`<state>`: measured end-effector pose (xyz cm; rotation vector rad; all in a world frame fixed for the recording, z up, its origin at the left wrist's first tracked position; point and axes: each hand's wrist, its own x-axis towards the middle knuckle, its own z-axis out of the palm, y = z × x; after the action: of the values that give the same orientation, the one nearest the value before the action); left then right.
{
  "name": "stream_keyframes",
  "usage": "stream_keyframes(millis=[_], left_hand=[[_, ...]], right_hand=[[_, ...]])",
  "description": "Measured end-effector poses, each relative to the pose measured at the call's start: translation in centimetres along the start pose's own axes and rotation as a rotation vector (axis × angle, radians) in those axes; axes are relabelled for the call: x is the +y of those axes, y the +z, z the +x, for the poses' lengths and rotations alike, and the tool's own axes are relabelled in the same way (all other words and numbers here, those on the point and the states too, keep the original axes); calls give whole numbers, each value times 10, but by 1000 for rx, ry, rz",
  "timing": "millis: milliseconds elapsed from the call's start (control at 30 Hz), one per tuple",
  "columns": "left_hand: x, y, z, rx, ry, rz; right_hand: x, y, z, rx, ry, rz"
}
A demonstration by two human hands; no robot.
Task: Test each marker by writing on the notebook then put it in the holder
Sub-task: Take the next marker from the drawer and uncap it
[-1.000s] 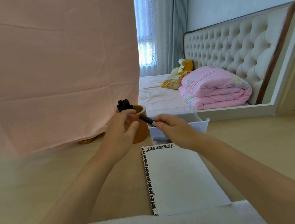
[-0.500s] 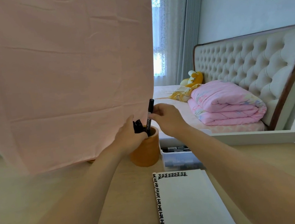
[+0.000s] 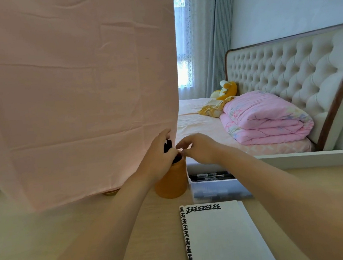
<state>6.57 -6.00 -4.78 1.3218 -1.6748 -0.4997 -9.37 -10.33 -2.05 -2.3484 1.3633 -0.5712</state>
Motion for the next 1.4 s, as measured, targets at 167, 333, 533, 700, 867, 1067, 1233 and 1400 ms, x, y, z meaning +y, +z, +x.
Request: stream_keyframes(millis=[167,333,533,700,867,1067,1233,1400], left_hand=[[-1,13,11,18,70,393],[-10,10,12,172,133,517],[-11,8,13,76,121,665],[10,16,6,199,282,756],[25,48,-22,-106,547,559],[-10,65,-42,-261,383,511],[-12,70,-49,-182,311,467],[-8,71,-51,-180,261,424]], right_hand=[[40,-15,-15,-36,83,-182],[68,-9,-21,-196,177,-354],[78,2,-20,-251,254,-476],[81,6,-17,-241,268,-497],[85,10,-12,-184,265,-567],[86,10,-9,-211,345,-633],[85,6,-4,-258,429,-576],[84,-7,-25,-233,287,-641]])
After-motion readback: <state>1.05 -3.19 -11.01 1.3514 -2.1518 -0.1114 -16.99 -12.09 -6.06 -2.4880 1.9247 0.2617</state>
